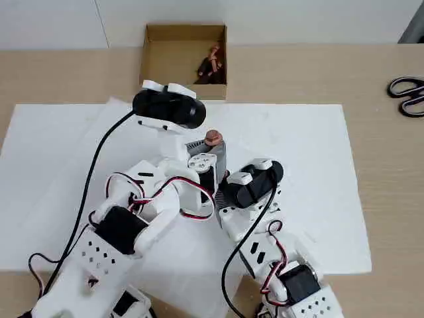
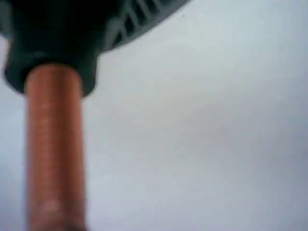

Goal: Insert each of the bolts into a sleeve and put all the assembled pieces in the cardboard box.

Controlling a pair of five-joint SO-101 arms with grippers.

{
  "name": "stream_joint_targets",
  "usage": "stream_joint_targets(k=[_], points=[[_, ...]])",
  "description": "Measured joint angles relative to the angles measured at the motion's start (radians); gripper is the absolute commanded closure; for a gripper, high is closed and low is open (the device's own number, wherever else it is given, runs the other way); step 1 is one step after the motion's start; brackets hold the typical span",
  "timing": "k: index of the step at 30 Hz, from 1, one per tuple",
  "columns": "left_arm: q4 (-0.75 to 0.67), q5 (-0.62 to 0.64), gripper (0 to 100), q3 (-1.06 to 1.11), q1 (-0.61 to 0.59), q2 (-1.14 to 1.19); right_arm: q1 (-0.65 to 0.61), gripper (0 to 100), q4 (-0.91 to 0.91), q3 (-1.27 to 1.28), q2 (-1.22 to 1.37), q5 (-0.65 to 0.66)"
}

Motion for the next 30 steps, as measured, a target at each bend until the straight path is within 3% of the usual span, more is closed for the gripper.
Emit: stream_joint_targets(k=[17,30], points=[[0.18,0.0,99,-0.25,-0.006,0.181,0.0,99.3,0.0,-0.002,-0.002,0.0],[0.181,0.0,99,-0.282,-0.008,0.222,0.0,99.3,0.0,-0.002,-0.002,0.0]])
